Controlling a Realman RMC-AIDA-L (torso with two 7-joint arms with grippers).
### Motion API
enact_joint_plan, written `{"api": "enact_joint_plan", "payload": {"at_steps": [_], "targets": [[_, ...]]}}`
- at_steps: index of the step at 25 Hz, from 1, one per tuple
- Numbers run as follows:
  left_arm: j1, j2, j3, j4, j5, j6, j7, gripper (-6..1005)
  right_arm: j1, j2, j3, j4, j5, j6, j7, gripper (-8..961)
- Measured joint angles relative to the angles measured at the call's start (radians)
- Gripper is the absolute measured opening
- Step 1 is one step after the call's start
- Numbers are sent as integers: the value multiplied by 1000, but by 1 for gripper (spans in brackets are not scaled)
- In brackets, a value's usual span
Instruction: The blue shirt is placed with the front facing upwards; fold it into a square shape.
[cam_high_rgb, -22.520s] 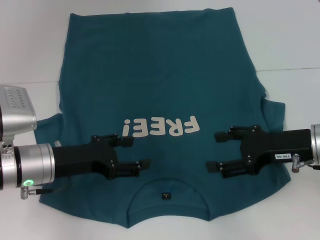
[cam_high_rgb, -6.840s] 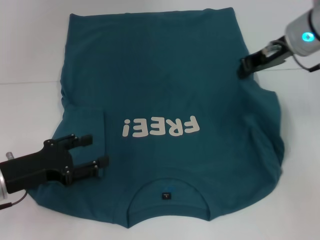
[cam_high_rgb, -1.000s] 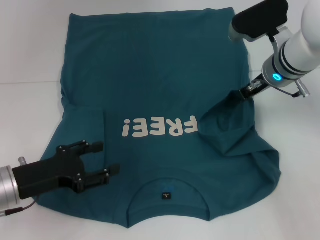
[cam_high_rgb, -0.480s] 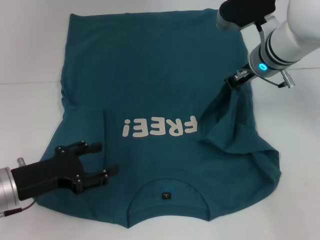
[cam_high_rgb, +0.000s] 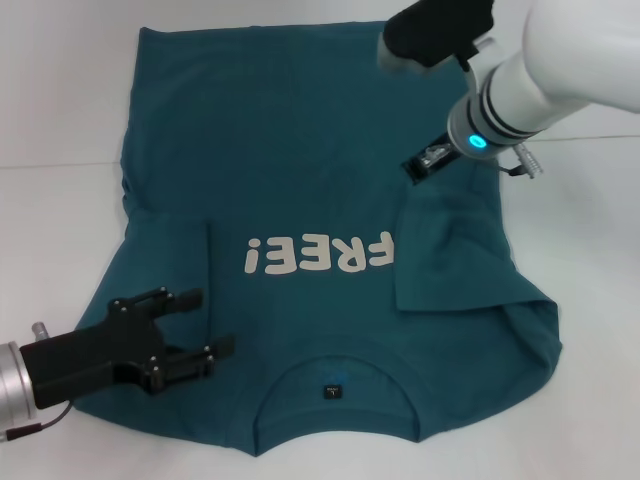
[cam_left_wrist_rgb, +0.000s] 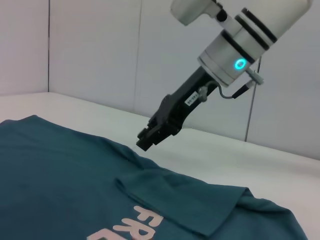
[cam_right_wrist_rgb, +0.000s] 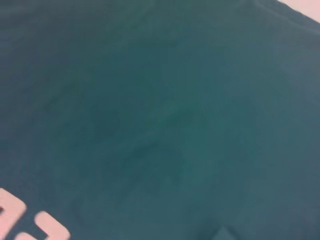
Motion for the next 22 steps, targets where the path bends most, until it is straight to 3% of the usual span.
{"api": "enact_joint_plan", "payload": {"at_steps": [3, 7, 10, 13, 15, 16, 20, 22], "targets": [[14, 0, -3, 8, -3, 6, -1, 763, -22, 8, -7, -57, 0, -10, 4, 163], [26, 0, -57, 16, -9, 21, -35, 763, -81, 8, 35, -189, 6, -55, 5, 294], [41, 0, -114, 45, -10, 31, -134, 763, -178, 21, 86, -377, 69, -138, -28, 411], [77, -8, -131, 119, -10, 44, -245, 763, -294, 24, 136, -554, 249, -239, -126, 566], [108, -19, -132, 185, -10, 58, -300, 763, -376, 13, 200, -630, 443, -324, -216, 652], [143, -34, -133, 258, -10, 68, -348, 763, -409, 3, 239, -640, 529, -367, -261, 687], [191, -51, -136, 344, -3, 69, -393, 763, -546, -27, 374, -648, 812, -565, -459, 824], [219, -56, -139, 383, 13, 62, -422, 763, -610, -31, 411, -661, 864, -626, -529, 824]]}}
